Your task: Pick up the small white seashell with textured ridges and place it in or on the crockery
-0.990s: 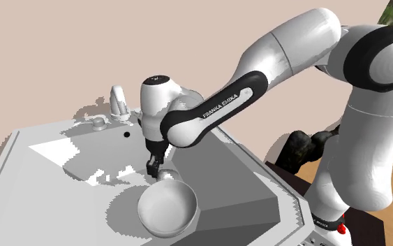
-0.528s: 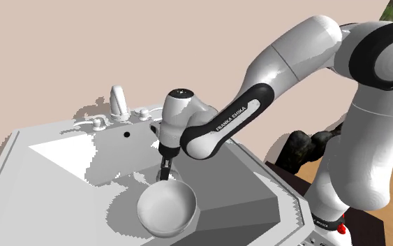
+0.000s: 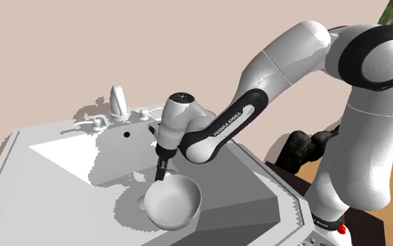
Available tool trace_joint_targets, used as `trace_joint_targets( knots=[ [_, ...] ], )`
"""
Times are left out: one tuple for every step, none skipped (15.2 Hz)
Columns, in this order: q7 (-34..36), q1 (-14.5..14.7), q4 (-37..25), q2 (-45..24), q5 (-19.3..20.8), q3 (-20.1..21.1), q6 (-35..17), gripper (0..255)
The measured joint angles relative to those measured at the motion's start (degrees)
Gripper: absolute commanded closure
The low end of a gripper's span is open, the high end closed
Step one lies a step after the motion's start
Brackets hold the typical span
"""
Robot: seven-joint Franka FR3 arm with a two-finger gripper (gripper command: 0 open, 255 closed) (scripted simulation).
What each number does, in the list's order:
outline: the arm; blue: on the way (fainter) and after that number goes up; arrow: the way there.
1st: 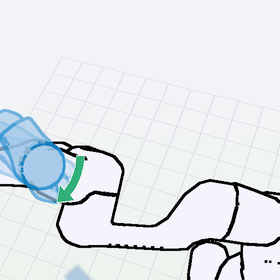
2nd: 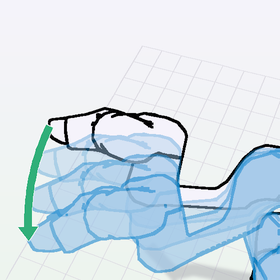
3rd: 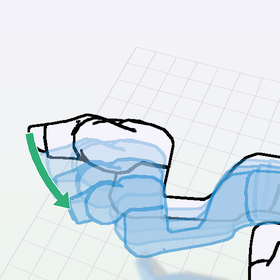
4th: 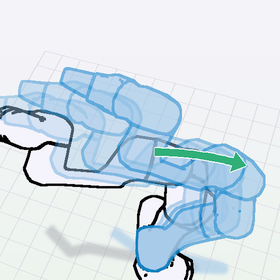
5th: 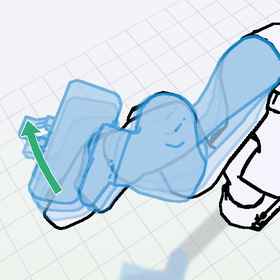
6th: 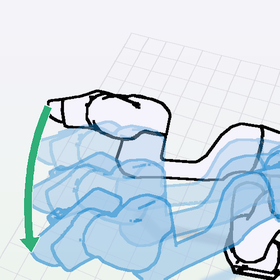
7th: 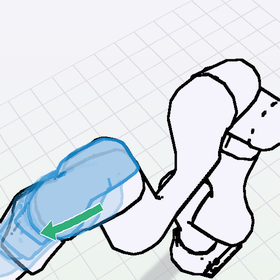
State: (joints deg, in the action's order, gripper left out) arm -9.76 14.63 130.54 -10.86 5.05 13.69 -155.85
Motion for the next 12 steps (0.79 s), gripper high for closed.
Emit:
trace_joint_targets(
  knots=[
    [-0.2,0.0,0.5,-0.1,-0.1,0.1,-2.3,0],
    [-0.2,0.2,0.6,-0.1,-0.2,0.2,-2.9,0],
    [-0.7,0.1,-0.3,-0.9,-0.2,0.2,-2.5,0],
    [-0.6,0.1,0.1,-1.2,0.0,0.0,-3.8,255],
    [-0.2,0.3,0.5,-1.8,0.5,-0.3,-7.0,255],
    [0.4,0.8,0.4,-3.0,1.1,-0.4,-9.9,255],
    [0.8,1.2,0.2,-4.0,1.7,-0.6,-11.2,255],
    [0.6,1.1,-0.1,-4.5,1.8,-0.5,-11.6,255],
    [0.0,0.6,0.1,-4.8,1.6,-0.4,-11.7,255],
    [-0.9,0.0,-0.1,-5.2,1.3,-0.3,-10.9,255],
    [-1.8,-0.6,0.3,-5.2,1.0,0.1,-11.7,255],
    [-2.4,-1.0,1.0,-5.3,1.0,0.2,-13.7,255]
  ],
)
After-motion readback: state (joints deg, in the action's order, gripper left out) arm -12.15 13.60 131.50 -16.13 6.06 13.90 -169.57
